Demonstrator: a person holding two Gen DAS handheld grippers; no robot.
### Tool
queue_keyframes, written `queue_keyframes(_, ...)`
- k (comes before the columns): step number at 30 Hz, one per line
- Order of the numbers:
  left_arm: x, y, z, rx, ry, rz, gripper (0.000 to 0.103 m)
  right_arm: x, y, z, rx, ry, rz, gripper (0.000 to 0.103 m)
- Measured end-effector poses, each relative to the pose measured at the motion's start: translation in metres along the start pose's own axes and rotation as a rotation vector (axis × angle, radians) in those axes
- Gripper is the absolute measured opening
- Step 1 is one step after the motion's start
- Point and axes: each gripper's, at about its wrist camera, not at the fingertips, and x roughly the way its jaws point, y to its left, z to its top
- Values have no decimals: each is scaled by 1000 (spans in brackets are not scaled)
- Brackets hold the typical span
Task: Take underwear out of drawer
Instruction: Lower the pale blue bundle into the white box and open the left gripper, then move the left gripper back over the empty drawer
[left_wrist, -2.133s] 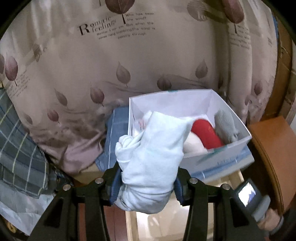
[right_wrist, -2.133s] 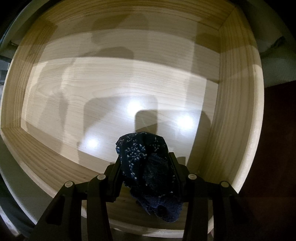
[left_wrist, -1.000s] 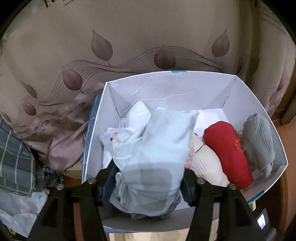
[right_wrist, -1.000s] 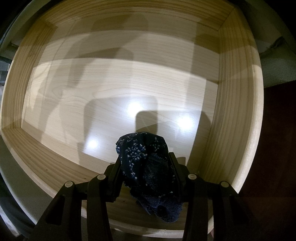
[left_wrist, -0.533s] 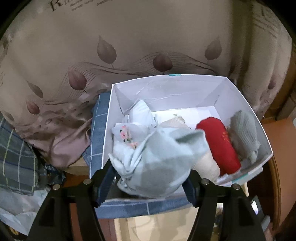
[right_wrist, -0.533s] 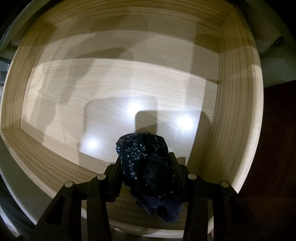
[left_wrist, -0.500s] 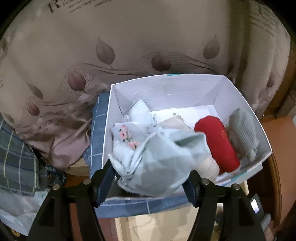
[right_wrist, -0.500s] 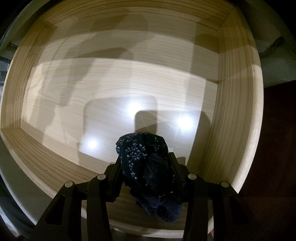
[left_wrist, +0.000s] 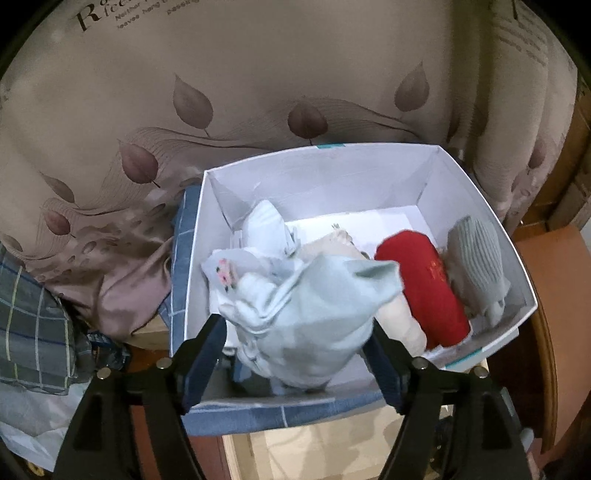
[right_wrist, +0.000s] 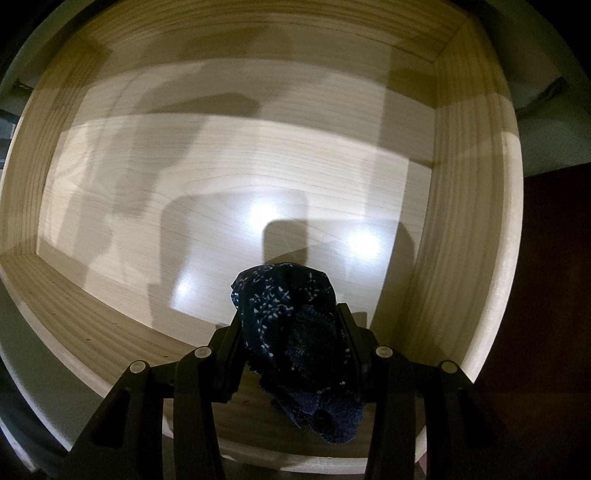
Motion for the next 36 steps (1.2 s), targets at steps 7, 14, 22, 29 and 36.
queue_keyframes(7,-2,6,4,-26,-5,-38,80,0,-1,0,1,0,2,40)
queue_keyframes(14,-19,10,10,-45,-49,-70,80,2,-5,-3,12,-7,10,40)
queue_keyframes(22,-47,13,10,-37,-65,-76,81,8,-8,-7,19,-4,21,39)
queue_keyframes(29,-83,27,-3,-20,-79,-36,81,9,-20,-10,62,-27,66,31)
queue_keyframes(36,-116,47,-26,8,-97,55,81,-3,-32,-15,91,-104,110,25)
